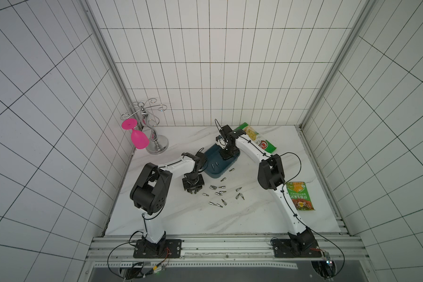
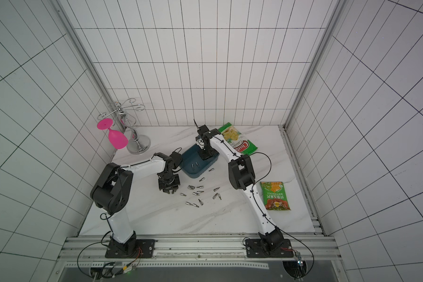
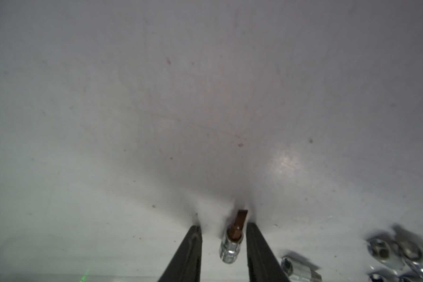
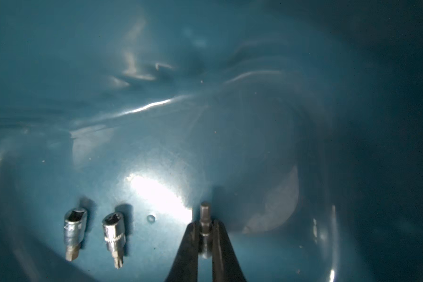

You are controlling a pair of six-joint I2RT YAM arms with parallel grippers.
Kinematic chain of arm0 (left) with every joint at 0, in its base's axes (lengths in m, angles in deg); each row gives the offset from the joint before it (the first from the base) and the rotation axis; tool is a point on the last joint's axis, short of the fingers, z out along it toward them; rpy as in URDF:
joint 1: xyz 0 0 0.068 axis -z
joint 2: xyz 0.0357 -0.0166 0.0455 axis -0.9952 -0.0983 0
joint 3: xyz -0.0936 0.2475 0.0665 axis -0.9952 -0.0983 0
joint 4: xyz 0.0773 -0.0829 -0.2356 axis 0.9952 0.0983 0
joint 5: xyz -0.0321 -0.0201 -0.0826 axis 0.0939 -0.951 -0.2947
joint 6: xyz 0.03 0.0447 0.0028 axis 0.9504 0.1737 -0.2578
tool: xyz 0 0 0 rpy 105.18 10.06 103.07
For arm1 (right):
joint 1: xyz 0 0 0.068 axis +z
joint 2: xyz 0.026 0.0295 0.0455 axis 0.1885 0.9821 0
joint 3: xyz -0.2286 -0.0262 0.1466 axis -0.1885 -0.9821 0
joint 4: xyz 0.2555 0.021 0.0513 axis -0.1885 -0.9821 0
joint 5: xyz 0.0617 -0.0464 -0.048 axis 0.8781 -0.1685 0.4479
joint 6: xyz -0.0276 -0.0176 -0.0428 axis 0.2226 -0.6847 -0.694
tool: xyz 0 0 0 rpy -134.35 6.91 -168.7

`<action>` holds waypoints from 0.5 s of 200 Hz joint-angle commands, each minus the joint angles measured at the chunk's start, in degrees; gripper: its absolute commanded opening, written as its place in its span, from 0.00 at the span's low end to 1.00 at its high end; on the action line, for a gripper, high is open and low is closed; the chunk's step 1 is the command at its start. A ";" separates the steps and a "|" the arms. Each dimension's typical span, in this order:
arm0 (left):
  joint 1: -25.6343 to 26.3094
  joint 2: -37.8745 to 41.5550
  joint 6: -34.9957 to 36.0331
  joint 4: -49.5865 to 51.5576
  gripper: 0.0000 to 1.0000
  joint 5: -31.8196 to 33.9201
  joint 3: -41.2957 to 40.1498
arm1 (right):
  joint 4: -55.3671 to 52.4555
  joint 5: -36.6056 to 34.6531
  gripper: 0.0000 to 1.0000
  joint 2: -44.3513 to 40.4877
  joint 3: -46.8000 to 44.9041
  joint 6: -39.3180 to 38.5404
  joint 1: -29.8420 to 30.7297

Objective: Put the bit on the desktop into the storage box
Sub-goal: Place the screwdriver bit in the storage box.

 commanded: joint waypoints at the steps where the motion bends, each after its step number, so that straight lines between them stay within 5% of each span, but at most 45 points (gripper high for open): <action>1: 0.20 -1.20 0.44 -0.37 0.33 0.10 0.22 | -0.27 0.34 0.00 1.06 0.16 0.04 -0.47; 69: 0.40 -1.60 0.15 -0.63 0.21 -0.25 -0.30 | -0.23 -0.01 0.14 1.51 -0.45 0.22 -0.48; 100: 0.38 -1.75 0.33 -0.34 0.01 -0.44 -0.38 | -0.10 -0.01 0.17 1.47 -0.45 0.20 -0.48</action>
